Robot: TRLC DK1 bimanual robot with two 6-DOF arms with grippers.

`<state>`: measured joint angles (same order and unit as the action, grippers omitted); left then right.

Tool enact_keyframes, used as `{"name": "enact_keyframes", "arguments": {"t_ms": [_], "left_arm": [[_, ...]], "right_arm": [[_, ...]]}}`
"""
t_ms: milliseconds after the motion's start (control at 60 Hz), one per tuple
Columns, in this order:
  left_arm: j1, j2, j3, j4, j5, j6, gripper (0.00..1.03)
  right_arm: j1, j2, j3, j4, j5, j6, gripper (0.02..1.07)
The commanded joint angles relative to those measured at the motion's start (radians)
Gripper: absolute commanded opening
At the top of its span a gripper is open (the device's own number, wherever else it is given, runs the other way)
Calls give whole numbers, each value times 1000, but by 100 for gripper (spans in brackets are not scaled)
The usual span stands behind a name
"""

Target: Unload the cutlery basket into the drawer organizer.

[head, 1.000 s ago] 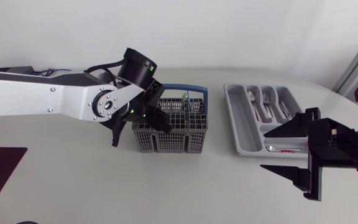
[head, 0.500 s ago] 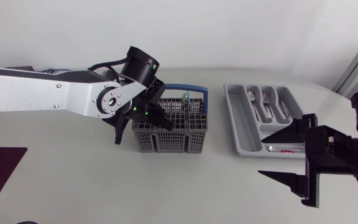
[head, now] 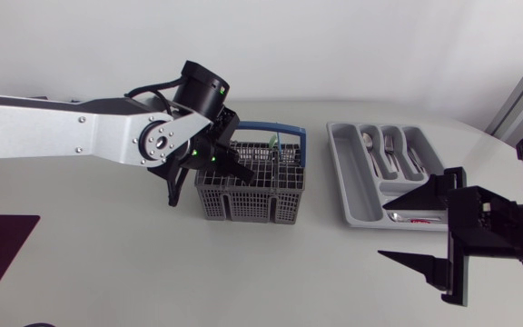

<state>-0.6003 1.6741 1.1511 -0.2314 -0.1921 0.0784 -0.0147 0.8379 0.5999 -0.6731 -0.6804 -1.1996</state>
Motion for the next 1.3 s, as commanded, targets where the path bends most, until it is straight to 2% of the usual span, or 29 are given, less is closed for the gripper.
{"name": "enact_keyframes", "arguments": {"t_ms": [0,367,750,1283], "left_arm": [[-9,-33,-13,-13,2,17,9],[-50,-100,-79,3,-53,29,9],[-89,-172,-180,99,-135,38,9],[-108,-218,-255,231,-182,50,9]], "right_arm": [[16,-14,-37,3,1,28,92],[56,-68,-57,4,21,74,92],[147,-109,-84,30,81,141,92],[156,-115,-106,49,91,152,92]]}}
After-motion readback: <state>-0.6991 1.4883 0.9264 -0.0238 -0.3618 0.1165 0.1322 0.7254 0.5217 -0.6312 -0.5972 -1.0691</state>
